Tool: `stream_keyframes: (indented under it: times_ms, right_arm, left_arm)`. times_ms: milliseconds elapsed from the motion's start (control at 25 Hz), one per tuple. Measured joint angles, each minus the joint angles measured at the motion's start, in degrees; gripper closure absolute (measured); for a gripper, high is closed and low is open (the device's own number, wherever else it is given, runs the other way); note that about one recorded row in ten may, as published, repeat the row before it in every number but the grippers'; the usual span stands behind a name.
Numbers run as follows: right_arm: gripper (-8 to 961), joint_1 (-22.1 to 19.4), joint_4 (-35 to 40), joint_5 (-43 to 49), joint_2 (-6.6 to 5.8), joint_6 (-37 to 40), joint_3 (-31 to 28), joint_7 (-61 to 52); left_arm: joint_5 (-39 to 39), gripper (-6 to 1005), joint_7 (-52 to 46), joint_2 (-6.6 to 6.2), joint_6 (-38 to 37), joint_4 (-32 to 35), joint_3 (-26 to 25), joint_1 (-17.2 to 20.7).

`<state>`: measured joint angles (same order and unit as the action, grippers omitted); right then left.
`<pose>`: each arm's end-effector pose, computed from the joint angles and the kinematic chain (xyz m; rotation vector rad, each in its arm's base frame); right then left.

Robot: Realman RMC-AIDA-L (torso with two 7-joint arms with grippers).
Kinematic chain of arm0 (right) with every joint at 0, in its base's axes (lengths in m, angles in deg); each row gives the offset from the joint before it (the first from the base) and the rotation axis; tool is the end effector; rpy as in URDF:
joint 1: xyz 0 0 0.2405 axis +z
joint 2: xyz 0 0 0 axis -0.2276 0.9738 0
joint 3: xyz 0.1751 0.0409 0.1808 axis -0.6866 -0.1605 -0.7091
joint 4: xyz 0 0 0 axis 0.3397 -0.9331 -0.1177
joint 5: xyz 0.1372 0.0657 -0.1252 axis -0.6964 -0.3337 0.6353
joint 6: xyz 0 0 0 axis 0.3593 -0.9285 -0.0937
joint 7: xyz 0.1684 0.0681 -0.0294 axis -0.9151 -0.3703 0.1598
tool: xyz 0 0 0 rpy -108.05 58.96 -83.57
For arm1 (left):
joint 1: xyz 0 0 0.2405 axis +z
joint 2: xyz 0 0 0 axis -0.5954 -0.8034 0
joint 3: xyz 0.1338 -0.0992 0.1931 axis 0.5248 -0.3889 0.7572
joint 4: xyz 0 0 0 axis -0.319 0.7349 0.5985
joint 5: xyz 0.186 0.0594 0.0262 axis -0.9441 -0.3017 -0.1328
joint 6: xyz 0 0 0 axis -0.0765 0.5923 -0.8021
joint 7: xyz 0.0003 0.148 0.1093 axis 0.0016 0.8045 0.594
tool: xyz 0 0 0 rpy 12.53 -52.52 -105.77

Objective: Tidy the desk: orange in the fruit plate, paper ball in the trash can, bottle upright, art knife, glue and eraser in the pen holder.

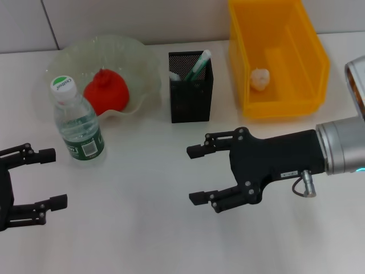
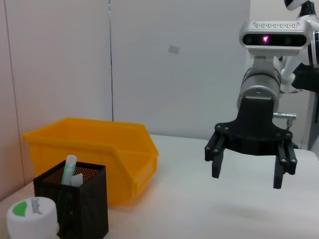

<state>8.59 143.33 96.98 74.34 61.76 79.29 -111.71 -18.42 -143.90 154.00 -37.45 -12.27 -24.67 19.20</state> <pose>0.1794 0.2871 -0.0490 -2.9858 0.0409 0.6890 -0.2645 0.2621 0.0355 -2.7994 -0.2222 -0.7291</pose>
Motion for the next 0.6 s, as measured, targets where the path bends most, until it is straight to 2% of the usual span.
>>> stream_keyframes:
  times_ms: [200,600]
  right_arm:
    - [177,0.7,-0.2,0.0,0.00,-0.6,1.0,0.0]
    - [178,2.4,-2.4,0.3,0.00,-1.2,1.1,0.0]
  left_arm:
    - [-2.1,167,0.1,-0.24,-0.1,0.0,0.0,-1.5]
    - [-4.5,167,0.1,0.32,-0.5,0.0,0.1,-3.8]
